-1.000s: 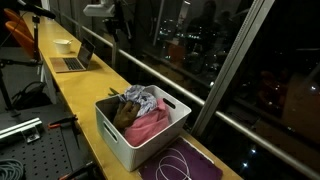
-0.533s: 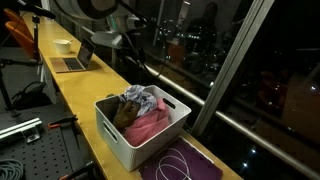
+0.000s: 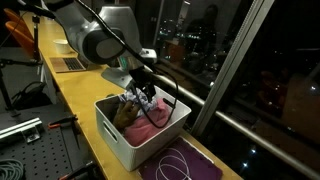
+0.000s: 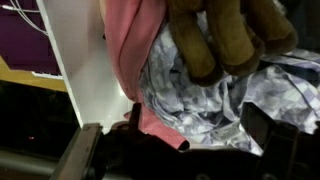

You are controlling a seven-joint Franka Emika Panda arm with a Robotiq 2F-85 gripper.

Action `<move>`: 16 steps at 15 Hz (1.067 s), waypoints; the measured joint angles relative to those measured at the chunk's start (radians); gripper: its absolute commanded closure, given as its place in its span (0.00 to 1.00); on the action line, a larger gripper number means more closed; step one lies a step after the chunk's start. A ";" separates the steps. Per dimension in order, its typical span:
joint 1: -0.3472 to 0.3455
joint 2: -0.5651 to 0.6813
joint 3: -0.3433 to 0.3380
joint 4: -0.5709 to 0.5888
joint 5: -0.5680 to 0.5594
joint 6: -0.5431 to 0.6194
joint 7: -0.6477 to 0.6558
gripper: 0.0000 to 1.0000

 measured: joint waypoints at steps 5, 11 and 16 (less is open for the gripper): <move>-0.001 0.158 -0.024 0.056 -0.009 0.068 -0.001 0.00; -0.022 0.300 -0.026 0.224 -0.006 0.070 -0.001 0.00; -0.054 0.414 -0.016 0.335 0.004 0.068 -0.001 0.00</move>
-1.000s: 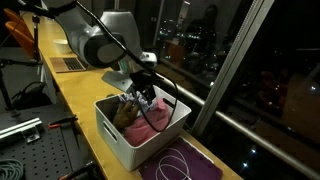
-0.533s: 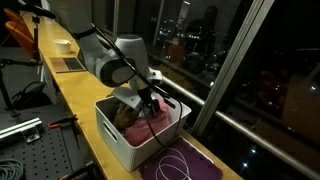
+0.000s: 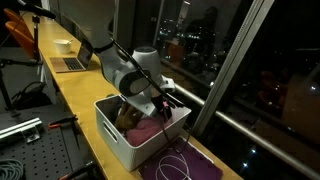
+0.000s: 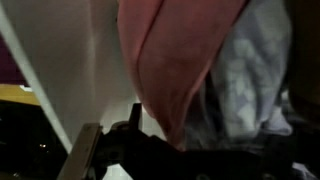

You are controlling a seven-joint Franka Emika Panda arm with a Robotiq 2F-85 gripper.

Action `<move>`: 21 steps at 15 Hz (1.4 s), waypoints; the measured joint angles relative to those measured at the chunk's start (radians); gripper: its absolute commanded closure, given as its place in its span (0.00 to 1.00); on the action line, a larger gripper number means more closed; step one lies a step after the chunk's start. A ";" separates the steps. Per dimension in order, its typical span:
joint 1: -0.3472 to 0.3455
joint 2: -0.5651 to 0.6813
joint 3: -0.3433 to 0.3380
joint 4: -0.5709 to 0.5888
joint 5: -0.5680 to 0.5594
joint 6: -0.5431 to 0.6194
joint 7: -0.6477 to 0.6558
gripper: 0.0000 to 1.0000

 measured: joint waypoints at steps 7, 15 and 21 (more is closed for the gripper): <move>-0.055 0.115 0.063 0.038 0.034 0.003 0.003 0.57; -0.160 -0.041 0.169 -0.078 0.101 0.001 -0.009 1.00; -0.397 -0.294 0.368 -0.212 0.307 -0.088 -0.133 0.97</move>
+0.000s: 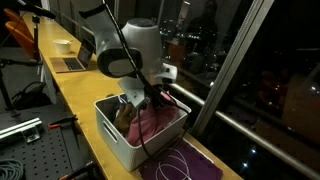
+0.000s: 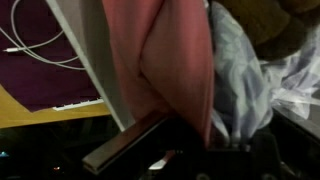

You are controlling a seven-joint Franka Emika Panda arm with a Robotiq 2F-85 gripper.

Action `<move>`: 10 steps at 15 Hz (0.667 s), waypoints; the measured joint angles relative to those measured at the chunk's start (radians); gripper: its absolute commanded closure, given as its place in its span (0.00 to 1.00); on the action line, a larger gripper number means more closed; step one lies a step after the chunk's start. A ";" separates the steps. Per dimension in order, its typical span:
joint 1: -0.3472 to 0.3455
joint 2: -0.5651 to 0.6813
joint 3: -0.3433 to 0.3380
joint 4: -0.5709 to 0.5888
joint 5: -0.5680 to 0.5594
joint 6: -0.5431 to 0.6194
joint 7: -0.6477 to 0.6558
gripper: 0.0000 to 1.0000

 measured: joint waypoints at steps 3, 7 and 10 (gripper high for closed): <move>-0.101 -0.113 0.090 -0.022 0.173 -0.079 -0.116 0.97; -0.115 -0.289 0.131 -0.017 0.330 -0.198 -0.210 0.97; 0.096 -0.432 -0.040 -0.008 0.327 -0.266 -0.213 0.97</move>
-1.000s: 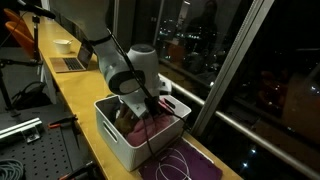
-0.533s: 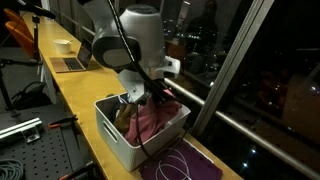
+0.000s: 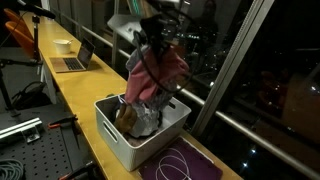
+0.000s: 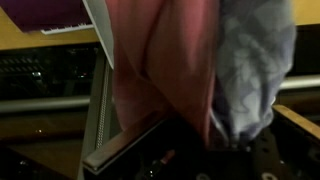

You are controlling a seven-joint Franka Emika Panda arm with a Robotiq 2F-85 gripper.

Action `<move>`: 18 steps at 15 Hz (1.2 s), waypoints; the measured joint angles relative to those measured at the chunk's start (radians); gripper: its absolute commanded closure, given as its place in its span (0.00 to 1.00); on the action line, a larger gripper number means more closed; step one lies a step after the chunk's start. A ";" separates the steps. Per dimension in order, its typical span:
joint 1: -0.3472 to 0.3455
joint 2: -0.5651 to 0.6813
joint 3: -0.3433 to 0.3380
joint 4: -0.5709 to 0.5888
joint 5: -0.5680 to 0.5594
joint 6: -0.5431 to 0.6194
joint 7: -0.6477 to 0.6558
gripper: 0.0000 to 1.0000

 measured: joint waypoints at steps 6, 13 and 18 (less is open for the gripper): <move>0.309 -0.199 -0.193 0.107 -0.175 -0.123 0.122 0.97; 0.519 -0.201 -0.144 0.265 -0.270 -0.237 0.266 0.97; 0.625 -0.022 -0.060 0.222 -0.270 -0.176 0.305 0.97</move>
